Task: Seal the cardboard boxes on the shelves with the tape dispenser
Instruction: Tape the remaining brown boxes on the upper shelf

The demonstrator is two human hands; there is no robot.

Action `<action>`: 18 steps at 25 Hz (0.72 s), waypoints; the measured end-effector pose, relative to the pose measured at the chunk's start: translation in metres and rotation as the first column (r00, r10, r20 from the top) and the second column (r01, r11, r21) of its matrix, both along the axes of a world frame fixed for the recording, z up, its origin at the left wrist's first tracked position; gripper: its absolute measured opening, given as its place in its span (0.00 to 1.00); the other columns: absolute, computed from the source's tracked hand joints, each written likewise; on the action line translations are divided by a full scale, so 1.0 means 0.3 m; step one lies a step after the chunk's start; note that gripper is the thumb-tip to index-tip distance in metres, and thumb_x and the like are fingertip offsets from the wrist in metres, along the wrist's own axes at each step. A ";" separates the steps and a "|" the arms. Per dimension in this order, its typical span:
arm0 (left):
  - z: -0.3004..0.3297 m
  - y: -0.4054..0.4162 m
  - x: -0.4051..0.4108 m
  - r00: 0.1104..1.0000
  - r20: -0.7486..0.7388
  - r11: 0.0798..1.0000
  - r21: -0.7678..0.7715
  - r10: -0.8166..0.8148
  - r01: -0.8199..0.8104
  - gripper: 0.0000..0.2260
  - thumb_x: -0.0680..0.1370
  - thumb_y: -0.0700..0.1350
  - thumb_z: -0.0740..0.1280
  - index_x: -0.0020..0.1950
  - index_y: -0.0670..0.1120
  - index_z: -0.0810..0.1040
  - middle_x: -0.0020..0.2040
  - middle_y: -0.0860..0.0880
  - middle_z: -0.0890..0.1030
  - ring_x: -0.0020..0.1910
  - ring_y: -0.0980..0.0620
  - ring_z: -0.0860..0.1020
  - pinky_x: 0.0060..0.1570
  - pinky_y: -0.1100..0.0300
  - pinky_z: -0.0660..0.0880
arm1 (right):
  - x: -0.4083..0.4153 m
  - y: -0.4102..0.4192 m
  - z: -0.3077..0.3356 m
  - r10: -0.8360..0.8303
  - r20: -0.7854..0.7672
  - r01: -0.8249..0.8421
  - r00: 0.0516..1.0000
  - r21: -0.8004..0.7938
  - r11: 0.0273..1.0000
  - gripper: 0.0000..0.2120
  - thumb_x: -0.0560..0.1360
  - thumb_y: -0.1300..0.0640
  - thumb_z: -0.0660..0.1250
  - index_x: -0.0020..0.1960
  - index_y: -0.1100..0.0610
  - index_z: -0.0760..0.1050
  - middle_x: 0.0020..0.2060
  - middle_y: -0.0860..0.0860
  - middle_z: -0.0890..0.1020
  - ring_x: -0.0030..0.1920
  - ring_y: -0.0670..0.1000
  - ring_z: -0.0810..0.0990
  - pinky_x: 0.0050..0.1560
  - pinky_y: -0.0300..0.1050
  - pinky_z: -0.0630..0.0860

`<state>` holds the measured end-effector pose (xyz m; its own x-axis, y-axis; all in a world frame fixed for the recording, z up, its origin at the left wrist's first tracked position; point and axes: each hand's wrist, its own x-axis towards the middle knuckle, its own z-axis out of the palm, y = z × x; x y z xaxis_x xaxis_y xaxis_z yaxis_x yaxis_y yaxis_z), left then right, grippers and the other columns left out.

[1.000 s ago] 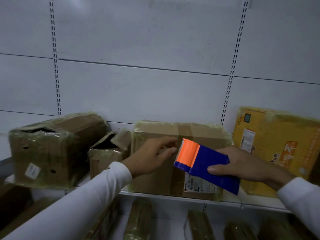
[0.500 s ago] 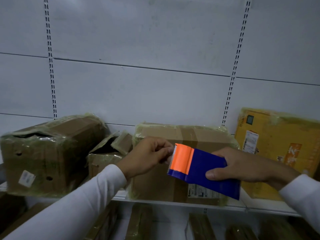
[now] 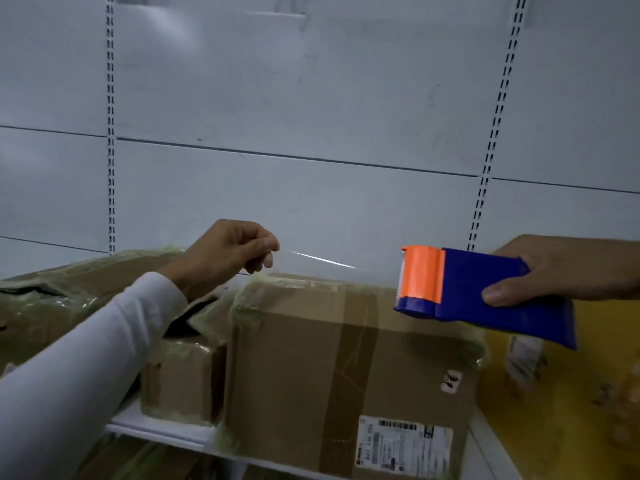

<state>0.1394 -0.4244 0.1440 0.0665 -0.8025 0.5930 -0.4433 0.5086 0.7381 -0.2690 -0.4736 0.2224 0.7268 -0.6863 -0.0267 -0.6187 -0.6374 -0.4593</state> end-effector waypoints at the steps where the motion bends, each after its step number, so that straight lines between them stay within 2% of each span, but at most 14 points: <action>1: 0.001 -0.016 0.005 0.999 -0.019 0.999 0.015 0.030 -0.030 0.08 0.79 0.39 0.63 0.44 0.40 0.80 0.33 0.45 0.80 0.31 0.53 0.74 0.35 0.60 0.72 | 0.015 -0.034 0.014 0.007 -0.013 -0.007 1.000 -0.013 1.000 0.25 0.63 0.29 0.72 0.46 0.49 0.81 0.44 0.56 0.86 0.43 0.58 0.86 0.43 0.44 0.81; 2: 0.001 -0.028 0.012 0.997 -0.040 0.998 0.024 0.059 -0.058 0.08 0.80 0.38 0.63 0.44 0.39 0.80 0.33 0.46 0.80 0.30 0.54 0.73 0.35 0.60 0.72 | 0.039 -0.060 0.029 0.012 -0.029 -0.012 1.000 -0.013 1.000 0.25 0.63 0.30 0.72 0.46 0.50 0.81 0.44 0.56 0.86 0.43 0.59 0.86 0.42 0.45 0.81; 5: 0.002 -0.051 0.054 0.989 -0.079 0.992 0.031 0.123 -0.121 0.08 0.80 0.38 0.63 0.44 0.39 0.79 0.32 0.47 0.78 0.29 0.55 0.72 0.31 0.64 0.71 | 0.127 -0.109 0.067 0.015 -0.048 -0.015 0.999 0.004 1.000 0.20 0.64 0.33 0.71 0.44 0.48 0.82 0.42 0.54 0.87 0.40 0.54 0.86 0.37 0.37 0.79; 8: -0.008 -0.079 0.104 0.979 -0.105 0.984 0.043 0.175 -0.171 0.08 0.80 0.37 0.63 0.43 0.39 0.79 0.31 0.47 0.78 0.28 0.54 0.71 0.29 0.65 0.69 | 0.208 -0.162 0.083 -0.019 -0.077 0.019 0.997 0.001 1.000 0.23 0.66 0.36 0.70 0.48 0.54 0.81 0.42 0.54 0.87 0.40 0.53 0.86 0.37 0.36 0.78; 12: -0.044 -0.125 0.163 0.970 -0.030 0.964 0.120 0.242 -0.237 0.08 0.79 0.38 0.63 0.42 0.41 0.80 0.30 0.49 0.78 0.28 0.54 0.71 0.30 0.63 0.69 | 0.302 -0.205 0.080 -0.087 -0.160 0.091 0.983 0.019 0.996 0.27 0.65 0.35 0.69 0.51 0.57 0.81 0.42 0.53 0.87 0.40 0.51 0.86 0.39 0.37 0.78; 18: -0.104 -0.203 0.203 0.975 0.021 0.954 0.200 0.222 -0.221 0.08 0.79 0.40 0.64 0.42 0.42 0.80 0.30 0.51 0.79 0.26 0.57 0.72 0.29 0.64 0.70 | 0.370 -0.269 0.011 -0.176 -0.235 0.199 0.956 0.081 0.977 0.31 0.64 0.31 0.68 0.48 0.59 0.82 0.41 0.54 0.87 0.37 0.50 0.84 0.38 0.38 0.76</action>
<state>0.2003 -0.4854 0.1127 0.2570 -0.8696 0.4217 -0.5268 0.2397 0.8154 -0.1582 -0.5545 0.2256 0.5523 -0.7945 -0.2525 -0.8174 -0.4565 -0.3514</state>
